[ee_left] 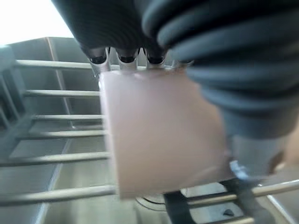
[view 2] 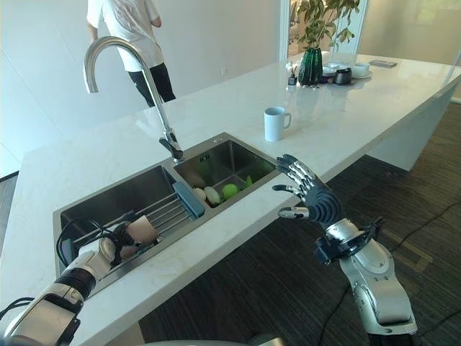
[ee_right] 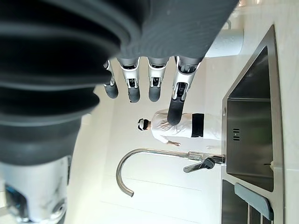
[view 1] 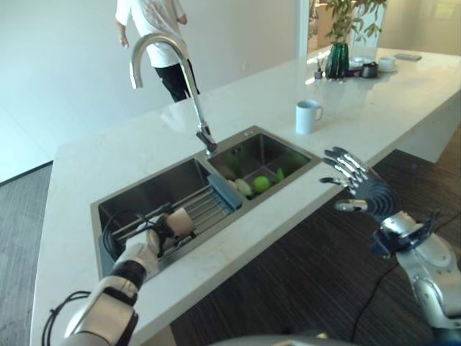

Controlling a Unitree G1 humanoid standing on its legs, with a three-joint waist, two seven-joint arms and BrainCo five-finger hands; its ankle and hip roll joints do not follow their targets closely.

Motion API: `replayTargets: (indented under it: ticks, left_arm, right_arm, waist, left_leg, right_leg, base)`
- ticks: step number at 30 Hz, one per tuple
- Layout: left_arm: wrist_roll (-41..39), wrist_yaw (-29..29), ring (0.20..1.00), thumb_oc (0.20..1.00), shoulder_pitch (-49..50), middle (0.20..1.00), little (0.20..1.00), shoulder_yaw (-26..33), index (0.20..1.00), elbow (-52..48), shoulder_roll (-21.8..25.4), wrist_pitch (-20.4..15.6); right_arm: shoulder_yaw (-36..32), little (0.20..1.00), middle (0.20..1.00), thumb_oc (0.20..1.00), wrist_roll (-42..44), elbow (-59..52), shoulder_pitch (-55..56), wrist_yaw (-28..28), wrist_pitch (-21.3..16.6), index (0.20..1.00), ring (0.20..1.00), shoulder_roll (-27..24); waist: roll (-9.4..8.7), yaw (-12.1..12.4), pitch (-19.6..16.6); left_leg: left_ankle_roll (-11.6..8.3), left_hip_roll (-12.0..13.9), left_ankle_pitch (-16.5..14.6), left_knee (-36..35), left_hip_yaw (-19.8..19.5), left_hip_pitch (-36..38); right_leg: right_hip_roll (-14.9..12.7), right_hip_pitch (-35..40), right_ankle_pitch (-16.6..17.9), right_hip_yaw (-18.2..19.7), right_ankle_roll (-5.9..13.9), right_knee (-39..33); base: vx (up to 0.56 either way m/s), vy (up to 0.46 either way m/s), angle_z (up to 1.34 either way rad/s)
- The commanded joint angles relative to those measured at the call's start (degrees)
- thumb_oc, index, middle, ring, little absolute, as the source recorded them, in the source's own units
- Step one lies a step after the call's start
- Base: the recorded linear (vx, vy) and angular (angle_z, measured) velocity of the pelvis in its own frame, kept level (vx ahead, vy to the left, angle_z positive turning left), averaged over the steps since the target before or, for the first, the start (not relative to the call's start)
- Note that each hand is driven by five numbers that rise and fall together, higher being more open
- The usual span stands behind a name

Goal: Place the dishes in the dishwasher.

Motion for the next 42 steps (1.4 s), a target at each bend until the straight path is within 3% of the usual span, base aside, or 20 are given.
replayTargets:
  ticks: [1,11,16,23,24,27,29,32,33,35,36,39,40,42]
  left_arm:
    - [3.87,-1.57,0.200,0.200,-1.34,0.200,0.200,-1.08,0.200,6.00,1.58,-0.03]
    - [-3.19,6.78,0.200,0.200,-0.25,0.200,0.200,-0.17,0.200,0.77,3.21,-9.80]
    - [-12.21,8.71,0.200,0.200,3.70,0.200,0.200,4.67,0.200,-11.21,6.40,-14.95]
    - [-21.04,10.97,0.200,0.200,8.19,0.200,0.200,9.87,0.200,-19.71,9.15,-18.83]
    - [-26.48,14.16,0.200,0.200,12.65,0.200,0.200,16.79,0.200,-28.62,8.49,-22.96]
    - [-29.77,18.00,0.200,0.200,17.50,0.200,0.200,23.86,0.200,-38.73,6.04,-28.19]
    - [-31.06,19.68,0.200,0.200,18.59,0.200,0.200,26.49,0.200,-42.84,4.75,-29.97]
    - [-36.78,24.34,0.200,0.200,19.75,0.200,0.200,30.09,0.200,-48.94,2.12,-36.67]
    - [-41.59,23.57,0.200,0.200,20.14,0.200,0.200,31.62,0.200,-51.88,0.13,-39.36]
    - [-47.15,22.31,0.200,0.200,21.30,0.200,0.200,33.05,0.200,-55.73,-2.54,-41.31]
    - [-58.69,16.91,0.200,0.200,23.23,0.200,0.200,33.98,0.200,-61.50,-7.76,-43.06]
    - [-64.56,13.80,0.200,0.200,24.72,0.200,0.200,33.96,0.200,-66.10,-10.16,-44.55]
    - [-68.16,10.46,0.200,0.200,26.23,0.200,0.200,33.82,0.200,-70.36,-10.74,-45.63]
    - [-72.64,7.15,0.200,0.200,27.66,0.200,0.200,33.60,0.200,-73.74,-11.09,-44.84]
  right_arm:
    - [-2.15,1.000,1.000,1.000,1.33,-3.65,-3.56,-0.33,-1.89,1.000,1.000,-0.49]
    - [-1.40,1.000,1.000,1.000,0.52,-3.22,-2.96,-0.78,-3.49,1.000,1.000,-0.17]
    - [-1.59,1.000,1.000,1.000,-0.75,-2.29,-2.22,-2.28,-5.62,1.000,1.000,0.77]
    - [-2.51,1.000,1.000,1.000,-0.69,-1.86,-1.83,-2.92,-6.51,1.000,1.000,0.76]
    - [-2.98,1.000,1.000,1.000,-1.75,-1.92,-1.30,-3.64,-6.92,1.000,1.000,2.02]
    - [-3.83,1.000,1.000,1.000,-2.65,-2.05,-0.53,-3.81,-7.53,1.000,1.000,3.59]
    - [-4.07,1.000,1.000,1.000,-2.53,-2.18,-0.54,-3.98,-7.43,1.000,1.000,3.95]
    - [-3.72,1.000,1.000,1.000,-3.10,-2.81,-0.49,-4.15,-7.08,1.000,1.000,4.93]
    - [-3.45,1.000,1.000,1.000,-3.58,-3.04,-0.22,-4.44,-7.11,1.000,1.000,5.68]
    - [-3.24,1.000,1.000,1.000,-3.85,-3.54,0.37,-4.62,-7.07,1.000,1.000,6.45]
    - [-2.73,1.000,1.000,1.000,-4.93,-4.53,1.64,-4.71,-7.15,1.000,1.000,8.26]
    - [-2.33,1.000,1.000,1.000,-5.35,-6.01,2.65,-4.71,-6.89,1.000,1.000,9.36]
    - [-2.46,1.000,1.000,1.000,-4.72,-7.66,3.98,-4.68,-6.74,1.000,1.000,9.75]
    - [-2.73,1.000,1.000,1.000,-3.56,-8.74,4.92,-4.77,-6.97,1.000,1.000,9.70]
  waist:
    - [-0.72,0.44,1.67]
    - [-0.66,1.37,1.75]
    - [-0.66,3.57,2.06]
    - [-0.71,5.29,2.24]
    - [-1.08,6.87,2.46]
    - [-1.92,8.83,2.67]
    - [-2.33,9.58,2.73]
    - [-2.94,10.54,2.76]
    - [-3.29,11.21,2.67]
    - [-3.56,11.67,2.61]
    - [-3.98,12.51,2.59]
    - [-4.32,13.16,2.78]
    - [-4.55,13.88,2.96]
    - [-4.60,14.65,3.17]
  left_leg:
    - [1.43,-0.65,-6.21,0.69,-4.58,0.76]
    - [1.31,-0.70,-6.12,0.67,-5.19,0.53]
    - [1.16,-0.62,-5.91,0.78,-6.31,0.36]
    - [0.91,-0.62,-5.59,0.85,-7.52,0.13]
    - [0.78,-0.58,-5.34,0.93,-8.85,-0.18]
    - [0.49,-0.45,-4.96,1.00,-10.69,-0.64]
    - [0.40,-0.38,-4.80,1.02,-11.49,-0.85]
    - [0.27,-0.28,-4.58,0.90,-12.81,-0.99]
    - [0.15,-0.22,-4.51,0.84,-13.47,-1.08]
    - [0.01,-0.12,-4.41,0.78,-14.16,-1.19]
    - [-0.26,0.13,-4.26,0.65,-15.09,-1.34]
    - [-0.51,0.34,-4.06,0.62,-15.57,-1.67]
    - [-0.80,0.49,-3.86,0.51,-16.21,-2.08]
    - [-1.11,0.56,-3.56,0.52,-16.98,-2.59]
  right_leg:
    - [-1.16,2.22,-8.82,-0.12,5.14,2.66]
    - [-1.42,2.23,-8.79,-0.80,5.19,2.77]
    - [-1.72,2.71,-8.91,-2.53,4.94,2.76]
    - [-1.96,3.10,-9.14,-3.86,4.58,2.87]
    - [-2.12,3.48,-9.53,-4.74,4.11,3.00]
    - [-2.26,3.99,-10.09,-5.96,3.47,3.10]
    - [-2.33,4.20,-10.39,-6.59,3.17,3.22]
    - [-2.28,4.66,-10.82,-7.35,2.67,3.24]
    - [-2.28,4.88,-10.98,-7.64,2.48,3.15]
    - [-2.30,5.14,-11.13,-8.04,2.27,2.99]
    - [-2.32,5.43,-11.29,-8.78,1.99,2.76]
    - [-2.27,5.51,-11.41,-9.34,1.75,2.62]
    - [-2.19,5.53,-11.38,-10.22,1.54,2.26]
    - [-2.10,5.57,-11.22,-11.14,1.36,1.75]
  base:
    - [0.00,0.000,0.00]
    - [0.00,-0.004,0.01]
    - [-0.02,-0.032,0.04]
    - [-0.01,-0.010,0.12]
    - [-0.01,-0.024,0.09]
    - [-0.02,-0.055,0.29]
    - [-0.02,-0.052,0.34]
    - [0.00,-0.069,0.31]
    - [0.01,-0.063,0.11]
    - [0.01,-0.096,0.18]
    - [0.01,-0.117,0.16]
    - [-0.02,-0.127,0.19]
    - [-0.06,-0.161,0.27]
    - [-0.06,-0.161,0.19]
